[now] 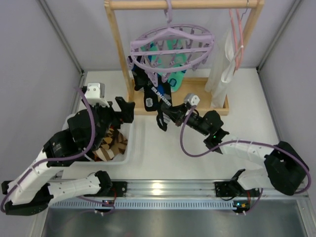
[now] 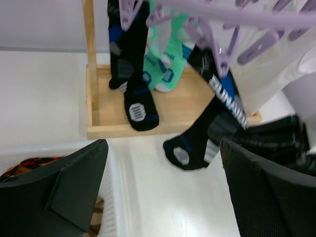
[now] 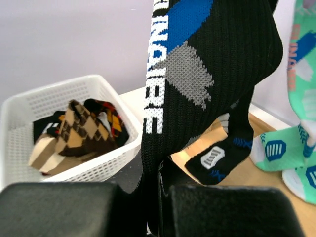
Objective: Remove the socks clipped to the hanger
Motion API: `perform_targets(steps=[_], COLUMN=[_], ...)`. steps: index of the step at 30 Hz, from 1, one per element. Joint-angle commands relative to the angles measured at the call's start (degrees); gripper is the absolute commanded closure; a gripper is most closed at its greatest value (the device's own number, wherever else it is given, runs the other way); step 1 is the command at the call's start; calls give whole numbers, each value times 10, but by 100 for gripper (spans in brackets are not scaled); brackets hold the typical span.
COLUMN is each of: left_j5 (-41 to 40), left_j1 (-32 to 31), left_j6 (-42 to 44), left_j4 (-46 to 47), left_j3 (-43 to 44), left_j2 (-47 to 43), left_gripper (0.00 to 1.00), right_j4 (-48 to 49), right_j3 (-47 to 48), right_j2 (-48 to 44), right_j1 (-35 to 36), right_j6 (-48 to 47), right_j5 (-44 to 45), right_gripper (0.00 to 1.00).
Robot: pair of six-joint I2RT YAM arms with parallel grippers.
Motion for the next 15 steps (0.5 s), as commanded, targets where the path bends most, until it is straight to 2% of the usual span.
perform_targets(steps=[1,5,8,11,15], left_j5=[-18,-10,14,75,116], left_j1=[1,1,1,1,1], left_j6=[-38,-58,-62,-63,-63], left_j4=[20,21,27,51,88], left_j3=[89,185,220,231,219], left_j2=[73,170,212,236,257], left_gripper=[2,2,2,2,2], right_j4=[-30,-38,-29,-12,-18], right_j3=[-52,-77,-100,-137,-143], right_j2=[-58,-85,-103,-137,-159], right_j1=[5,18,31,30,31], right_j6=[32,50,66,84,103], right_j5=[-3,10,22,34,32], right_gripper=[100,100,100,100,100])
